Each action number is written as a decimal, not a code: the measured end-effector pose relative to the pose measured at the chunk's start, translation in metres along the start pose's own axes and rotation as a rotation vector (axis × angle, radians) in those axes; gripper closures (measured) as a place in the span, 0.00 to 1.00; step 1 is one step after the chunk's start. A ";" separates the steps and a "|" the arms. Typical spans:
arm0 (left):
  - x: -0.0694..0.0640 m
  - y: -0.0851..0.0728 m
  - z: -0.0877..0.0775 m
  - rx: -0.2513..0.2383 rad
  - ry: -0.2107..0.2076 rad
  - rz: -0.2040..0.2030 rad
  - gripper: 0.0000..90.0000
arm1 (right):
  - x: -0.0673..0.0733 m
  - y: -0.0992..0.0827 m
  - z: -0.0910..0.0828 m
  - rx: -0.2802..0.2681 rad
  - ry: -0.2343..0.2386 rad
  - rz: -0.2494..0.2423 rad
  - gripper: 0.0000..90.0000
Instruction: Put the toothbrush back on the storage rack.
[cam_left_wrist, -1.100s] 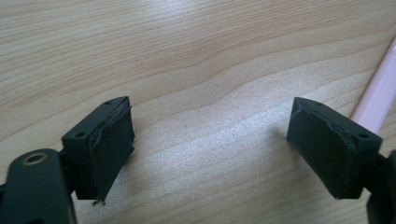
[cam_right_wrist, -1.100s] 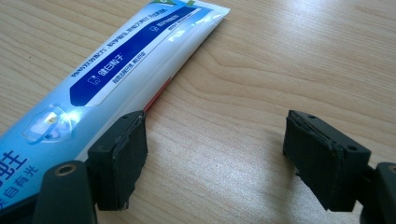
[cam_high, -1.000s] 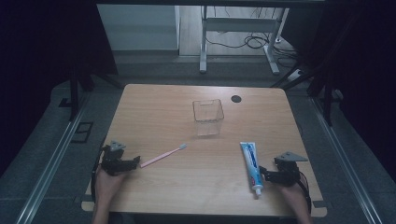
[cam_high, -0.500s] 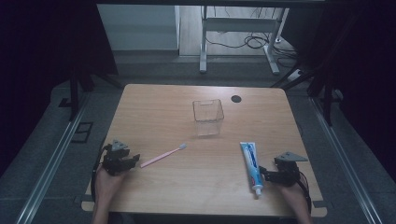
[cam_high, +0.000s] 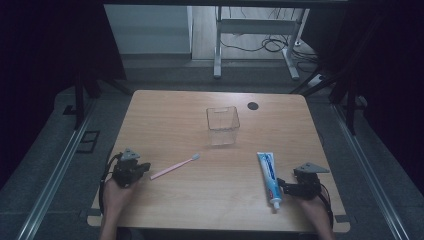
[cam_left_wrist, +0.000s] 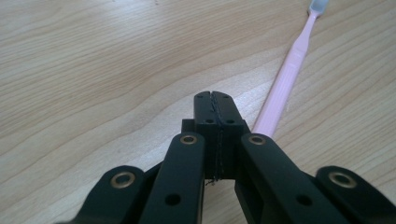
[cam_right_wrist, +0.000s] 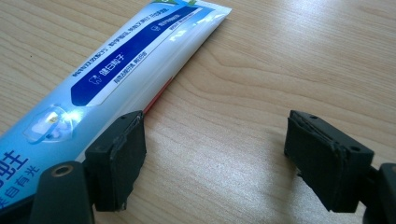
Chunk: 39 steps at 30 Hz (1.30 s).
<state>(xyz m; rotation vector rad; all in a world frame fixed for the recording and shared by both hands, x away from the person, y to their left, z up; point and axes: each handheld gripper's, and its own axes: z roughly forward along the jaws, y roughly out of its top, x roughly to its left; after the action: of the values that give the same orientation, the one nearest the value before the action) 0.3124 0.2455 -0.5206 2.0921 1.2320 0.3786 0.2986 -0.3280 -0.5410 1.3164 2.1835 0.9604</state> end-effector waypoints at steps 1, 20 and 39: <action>-0.001 0.001 0.001 0.003 0.001 0.003 1.00 | 0.000 0.000 0.000 0.000 0.000 0.000 0.23; -0.016 0.010 0.013 0.035 -0.027 0.061 1.00 | 0.000 0.000 0.000 0.001 0.002 0.000 0.23; -0.038 0.004 0.018 0.096 -0.060 0.095 1.00 | 0.000 0.000 0.000 0.001 0.003 0.000 0.23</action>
<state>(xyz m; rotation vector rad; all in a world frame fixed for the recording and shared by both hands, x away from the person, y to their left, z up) 0.3058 0.2045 -0.5283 2.2326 1.1392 0.3021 0.2991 -0.3279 -0.5410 1.3160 2.1865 0.9621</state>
